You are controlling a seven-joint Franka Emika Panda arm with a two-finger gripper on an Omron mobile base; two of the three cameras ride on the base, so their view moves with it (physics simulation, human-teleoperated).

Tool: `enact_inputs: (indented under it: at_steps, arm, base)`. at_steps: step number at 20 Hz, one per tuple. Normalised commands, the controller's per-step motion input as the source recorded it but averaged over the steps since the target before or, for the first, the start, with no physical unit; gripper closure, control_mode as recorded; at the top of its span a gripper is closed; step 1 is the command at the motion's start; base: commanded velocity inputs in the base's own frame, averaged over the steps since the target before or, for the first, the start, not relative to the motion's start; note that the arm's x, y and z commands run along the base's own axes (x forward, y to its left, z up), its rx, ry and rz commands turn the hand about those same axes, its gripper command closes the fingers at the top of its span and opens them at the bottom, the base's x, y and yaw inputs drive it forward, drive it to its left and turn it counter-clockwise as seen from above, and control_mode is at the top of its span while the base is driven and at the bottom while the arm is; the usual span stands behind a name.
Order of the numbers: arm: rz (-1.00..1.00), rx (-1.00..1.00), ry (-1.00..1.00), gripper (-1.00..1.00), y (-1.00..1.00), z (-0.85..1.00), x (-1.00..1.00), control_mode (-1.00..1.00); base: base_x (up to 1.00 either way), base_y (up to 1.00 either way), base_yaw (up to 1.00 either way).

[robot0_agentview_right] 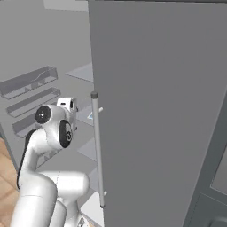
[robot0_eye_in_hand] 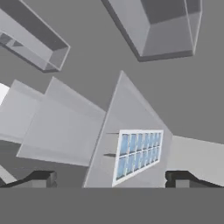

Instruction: The ice cube tray has been filled with water. Take the tray and place it in the freezer to make ice. Close the freezer door after placing the tray.

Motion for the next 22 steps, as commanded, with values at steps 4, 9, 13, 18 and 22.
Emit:
enact_inputs:
  at_steps: [4,9,13,18,22]
  arm:
    - [0.00,0.01,0.24,-1.00,0.06,0.34,-0.48,-1.00]
    - [0.00,0.00,0.13,-1.00,0.07,0.18,-0.61,-1.00]
    - [0.00,0.00,0.02,-1.00,0.00,-0.01,-0.68,-1.00]
    - [0.00,0.00,0.00,-1.00,0.00,-0.01,-0.59,-1.00]
    - [0.00,0.00,0.00,-1.00,0.00,0.00,-0.42,-1.00]
  base:
    - [0.00,0.00,0.00]
    - [0.00,0.00,0.00]
    - [0.00,0.00,0.00]
    - [0.00,0.00,0.00]
    - [0.00,0.00,0.00]
